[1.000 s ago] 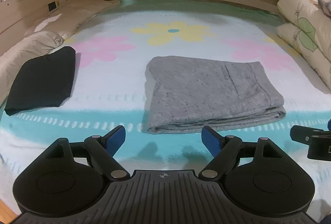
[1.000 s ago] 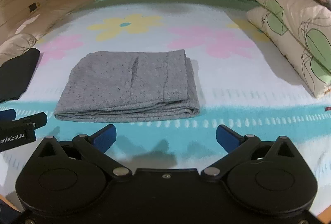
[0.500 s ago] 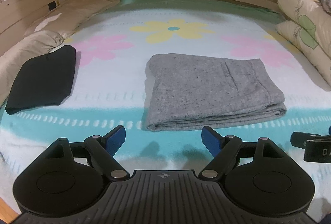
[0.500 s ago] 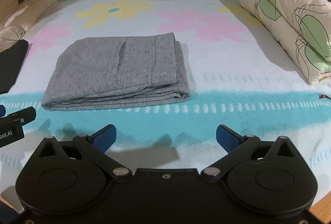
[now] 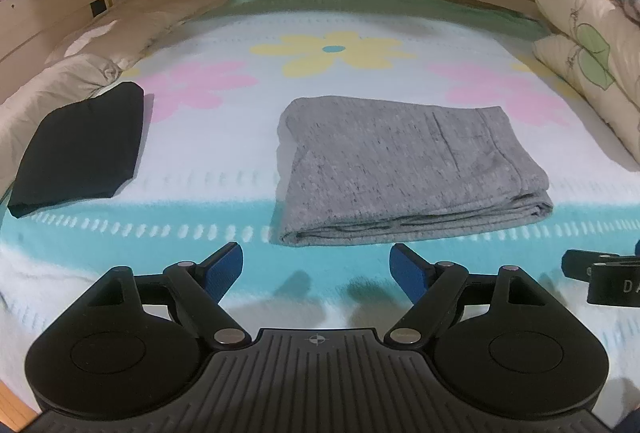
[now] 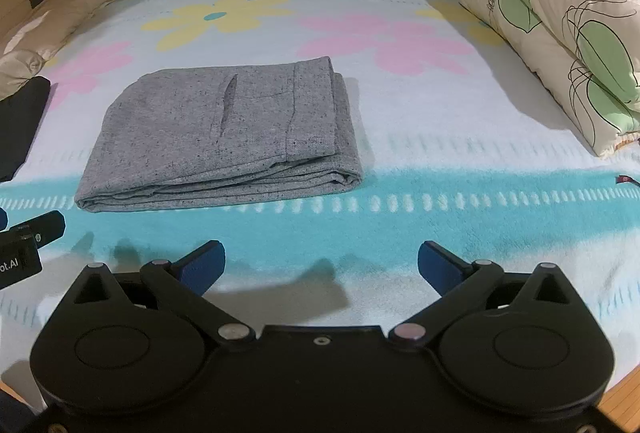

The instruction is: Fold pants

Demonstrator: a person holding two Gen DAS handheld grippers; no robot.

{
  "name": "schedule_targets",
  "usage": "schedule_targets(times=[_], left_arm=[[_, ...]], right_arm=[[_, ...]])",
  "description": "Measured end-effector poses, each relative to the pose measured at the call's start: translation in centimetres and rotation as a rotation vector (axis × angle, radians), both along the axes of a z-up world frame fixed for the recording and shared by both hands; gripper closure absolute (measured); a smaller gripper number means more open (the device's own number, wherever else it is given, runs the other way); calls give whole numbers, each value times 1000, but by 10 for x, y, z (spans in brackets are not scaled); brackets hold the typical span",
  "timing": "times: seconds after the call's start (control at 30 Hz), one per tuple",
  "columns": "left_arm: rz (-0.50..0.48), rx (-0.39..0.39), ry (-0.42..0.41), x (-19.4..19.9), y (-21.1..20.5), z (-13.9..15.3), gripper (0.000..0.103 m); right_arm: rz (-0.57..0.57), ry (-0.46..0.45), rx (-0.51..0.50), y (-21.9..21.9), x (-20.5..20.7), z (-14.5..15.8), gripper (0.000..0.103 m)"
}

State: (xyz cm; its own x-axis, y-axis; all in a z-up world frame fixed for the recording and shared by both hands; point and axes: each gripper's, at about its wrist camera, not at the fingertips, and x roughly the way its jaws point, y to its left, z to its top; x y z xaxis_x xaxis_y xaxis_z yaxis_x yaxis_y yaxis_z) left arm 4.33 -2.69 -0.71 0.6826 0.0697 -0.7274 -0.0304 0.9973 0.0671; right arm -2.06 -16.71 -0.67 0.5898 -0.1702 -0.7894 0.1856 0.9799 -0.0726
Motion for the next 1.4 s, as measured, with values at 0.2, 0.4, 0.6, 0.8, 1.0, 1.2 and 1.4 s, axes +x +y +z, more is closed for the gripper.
schedule_targets(times=[0.2, 0.4, 0.6, 0.8, 1.0, 1.2, 1.4], left_arm=[[2, 2, 6, 1, 1, 0, 23], [2, -11, 16, 1, 2, -1, 23], [3, -12, 19, 1, 2, -2, 23], [2, -10, 23, 1, 0, -2, 23], [-4, -6, 24, 0, -2, -3, 23], [-10, 20, 12, -1, -3, -3, 23], [-12, 12, 17, -1, 0, -3, 23]], right_arm=[[0, 1, -2, 0, 0, 0, 1], [3, 7, 1, 0, 1, -2, 1], [7, 17, 4, 1, 1, -4, 1], [7, 20, 9, 1, 1, -4, 1], [7, 23, 9, 1, 1, -4, 1], [4, 26, 10, 2, 2, -5, 1], [7, 29, 10, 2, 1, -5, 1]])
